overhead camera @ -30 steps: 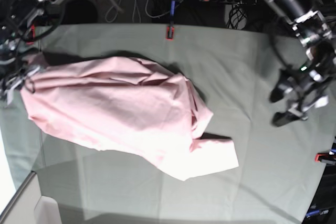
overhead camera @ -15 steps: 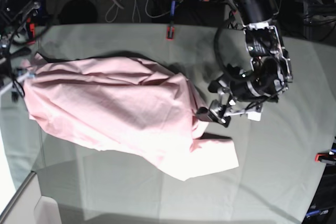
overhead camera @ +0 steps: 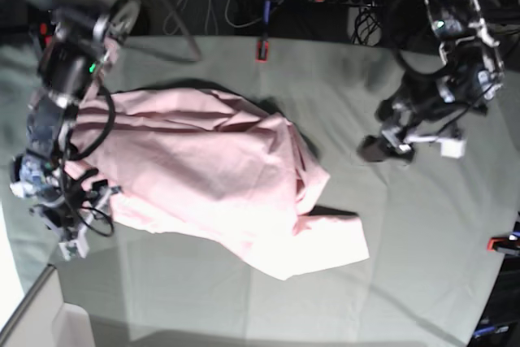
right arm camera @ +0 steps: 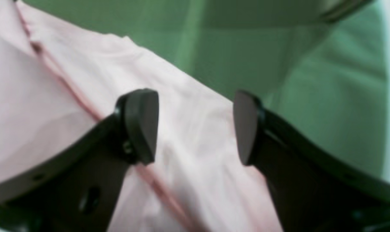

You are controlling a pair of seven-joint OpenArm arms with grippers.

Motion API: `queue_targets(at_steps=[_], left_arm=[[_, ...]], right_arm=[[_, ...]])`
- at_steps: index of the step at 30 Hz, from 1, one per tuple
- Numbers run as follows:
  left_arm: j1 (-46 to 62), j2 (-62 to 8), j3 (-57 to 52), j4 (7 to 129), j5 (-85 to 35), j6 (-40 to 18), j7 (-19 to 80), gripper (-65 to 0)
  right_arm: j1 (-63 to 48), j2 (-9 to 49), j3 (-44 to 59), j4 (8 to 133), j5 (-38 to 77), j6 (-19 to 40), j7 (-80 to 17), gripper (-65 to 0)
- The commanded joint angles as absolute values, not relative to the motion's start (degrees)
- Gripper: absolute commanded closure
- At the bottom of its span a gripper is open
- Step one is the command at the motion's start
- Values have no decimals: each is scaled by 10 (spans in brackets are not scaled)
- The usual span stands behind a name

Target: Layout the t-shirt on the table in an organized manner, then fold the t-shirt properly

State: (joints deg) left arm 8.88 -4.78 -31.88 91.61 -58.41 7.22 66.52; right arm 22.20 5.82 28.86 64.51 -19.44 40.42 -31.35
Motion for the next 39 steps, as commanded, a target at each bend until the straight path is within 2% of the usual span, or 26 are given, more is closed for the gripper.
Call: queue_targets(at_steps=[1, 5, 10, 19, 22, 25, 30, 33, 39], left_arm=[[94, -52, -337, 930, -636, 81, 669, -573], [111, -55, -392, 927, -654, 81, 670, -573], [117, -55, -422, 928, -654, 81, 670, -573], [113, -55, -423, 925, -653, 81, 671, -573], [115, -56, -423, 925, -653, 81, 671, -573], [116, -56, -423, 925, -653, 81, 671, -573], [117, -56, -423, 925, -653, 81, 671, -573], [117, -56, -423, 926, -653, 81, 671, -573], [116, -57, -423, 931, -654, 81, 671, -573]], right_arm=[[251, 79, 290, 618, -195, 400, -301, -369], [300, 116, 286, 477, -195, 400, -217, -369], [327, 138, 284, 360, -196, 397, -130, -369], [328, 133, 284, 277, -197, 396, -70, -360], [327, 133, 284, 237, -198, 389, -38, -296], [315, 133, 263, 212, -198, 348, -12, -218], [296, 133, 177, 214, -196, 262, 29, 0], [305, 134, 180, 224, -194, 235, 29, 0], [318, 138, 276, 364, -194, 235, -4, 0]])
